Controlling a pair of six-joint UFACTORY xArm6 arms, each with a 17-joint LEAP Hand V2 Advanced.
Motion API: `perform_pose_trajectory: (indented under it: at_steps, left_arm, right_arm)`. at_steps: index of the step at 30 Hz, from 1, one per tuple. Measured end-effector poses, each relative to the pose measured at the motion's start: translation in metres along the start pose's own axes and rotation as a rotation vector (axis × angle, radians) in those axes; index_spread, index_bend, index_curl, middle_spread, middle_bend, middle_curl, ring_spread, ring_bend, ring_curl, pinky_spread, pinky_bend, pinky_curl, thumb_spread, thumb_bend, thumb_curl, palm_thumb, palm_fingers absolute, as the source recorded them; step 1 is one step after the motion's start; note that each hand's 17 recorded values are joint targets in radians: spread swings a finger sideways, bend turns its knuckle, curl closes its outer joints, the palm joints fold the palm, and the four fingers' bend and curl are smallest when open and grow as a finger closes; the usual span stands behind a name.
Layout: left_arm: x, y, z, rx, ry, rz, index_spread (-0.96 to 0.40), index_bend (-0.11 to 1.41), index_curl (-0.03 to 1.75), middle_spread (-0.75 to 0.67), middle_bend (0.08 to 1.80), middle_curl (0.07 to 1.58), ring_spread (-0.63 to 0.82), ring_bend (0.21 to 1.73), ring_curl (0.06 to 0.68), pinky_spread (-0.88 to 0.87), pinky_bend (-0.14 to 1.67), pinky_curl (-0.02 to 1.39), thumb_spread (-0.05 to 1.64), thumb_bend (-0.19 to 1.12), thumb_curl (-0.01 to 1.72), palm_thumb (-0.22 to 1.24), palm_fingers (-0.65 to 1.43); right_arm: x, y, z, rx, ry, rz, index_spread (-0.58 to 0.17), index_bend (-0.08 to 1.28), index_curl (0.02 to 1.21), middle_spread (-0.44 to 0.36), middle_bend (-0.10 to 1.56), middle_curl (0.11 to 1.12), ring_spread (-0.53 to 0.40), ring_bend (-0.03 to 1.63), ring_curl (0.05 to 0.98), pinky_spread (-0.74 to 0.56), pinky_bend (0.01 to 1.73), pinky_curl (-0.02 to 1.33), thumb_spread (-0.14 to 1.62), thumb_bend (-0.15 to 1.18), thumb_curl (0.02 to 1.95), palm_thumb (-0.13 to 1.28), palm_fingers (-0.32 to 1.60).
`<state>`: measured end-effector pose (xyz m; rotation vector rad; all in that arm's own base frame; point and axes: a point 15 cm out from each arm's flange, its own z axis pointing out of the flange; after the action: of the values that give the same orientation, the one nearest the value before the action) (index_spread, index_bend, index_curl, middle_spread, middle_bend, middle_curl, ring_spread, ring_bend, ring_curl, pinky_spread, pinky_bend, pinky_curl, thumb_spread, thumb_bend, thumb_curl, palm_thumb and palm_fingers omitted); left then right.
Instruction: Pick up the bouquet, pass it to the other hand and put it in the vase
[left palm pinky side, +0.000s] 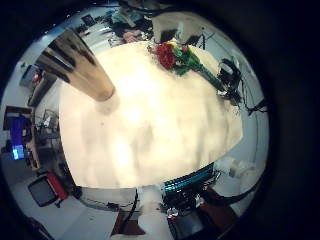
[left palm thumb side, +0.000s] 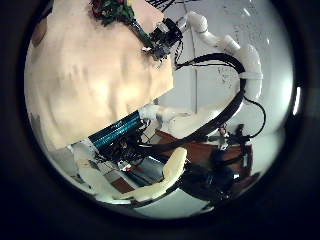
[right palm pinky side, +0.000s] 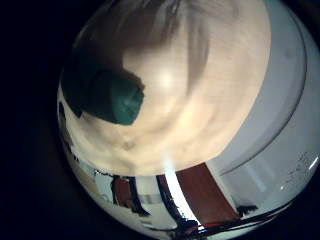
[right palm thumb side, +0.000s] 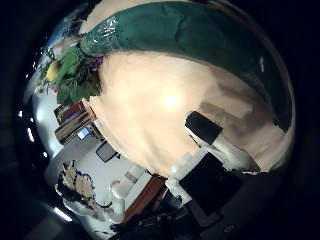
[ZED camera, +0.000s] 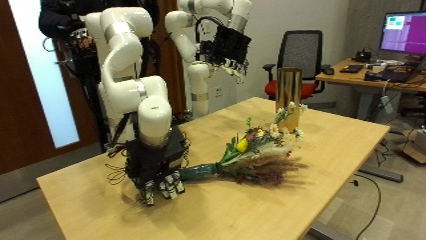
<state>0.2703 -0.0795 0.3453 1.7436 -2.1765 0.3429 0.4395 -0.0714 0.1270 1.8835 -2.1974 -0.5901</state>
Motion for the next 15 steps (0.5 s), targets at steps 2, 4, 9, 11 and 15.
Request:
perform_pose_trajectory:
  at_steps: [2,4,9,11,15]
  left_arm:
    - [0.000,0.000,0.000,0.000,0.000,0.002,0.31,0.17,0.31,0.54,0.18,0.26,0.65,0.41,0.217,0.59,0.21,0.32,0.75,-0.04,0.33,0.20,-0.02]
    - [0.000,0.000,0.000,0.000,0.000,0.002,0.31,0.17,0.31,0.54,0.18,0.26,0.65,0.41,0.217,0.59,0.21,0.32,0.75,-0.04,0.33,0.20,-0.02]
    - [-0.001,0.000,-0.001,0.003,0.000,-0.002,0.31,0.17,0.31,0.54,0.18,0.26,0.65,0.40,0.215,0.59,0.21,0.32,0.75,-0.04,0.33,0.20,-0.02]
    - [-0.001,0.000,-0.001,0.003,0.000,-0.002,0.31,0.17,0.31,0.54,0.18,0.26,0.65,0.40,0.215,0.59,0.21,0.32,0.75,-0.04,0.33,0.20,-0.02]
    - [-0.001,0.000,0.000,0.002,0.000,-0.003,0.31,0.17,0.31,0.54,0.18,0.26,0.65,0.40,0.214,0.59,0.21,0.32,0.75,-0.04,0.33,0.20,-0.02]
  right_arm:
    - [0.000,0.000,0.001,-0.001,0.000,0.002,-0.155,0.17,0.28,0.035,0.37,0.36,0.013,0.66,0.196,0.23,0.35,0.27,1.03,-0.02,0.39,0.69,0.32]
    - [0.000,0.000,0.000,0.000,0.000,0.002,-0.151,0.16,0.28,0.029,0.38,0.36,0.000,0.66,0.196,0.23,0.35,0.26,1.03,-0.02,0.39,0.70,0.33]
    - [0.001,0.000,-0.001,0.003,-0.001,0.004,-0.151,0.17,0.29,0.020,0.42,0.37,-0.035,0.70,0.201,0.20,0.32,0.25,1.02,-0.02,0.40,0.72,0.40]
    - [0.000,0.000,-0.004,0.009,0.000,0.002,-0.169,0.19,0.30,-0.023,0.51,0.40,-0.102,0.78,0.211,0.16,0.27,0.22,1.02,-0.02,0.40,0.73,0.55]
    - [-0.003,0.000,-0.011,0.029,0.004,-0.003,-0.223,0.19,0.33,-0.103,0.60,0.45,-0.205,0.88,0.247,0.03,0.26,0.21,1.02,-0.02,0.40,0.76,0.72]
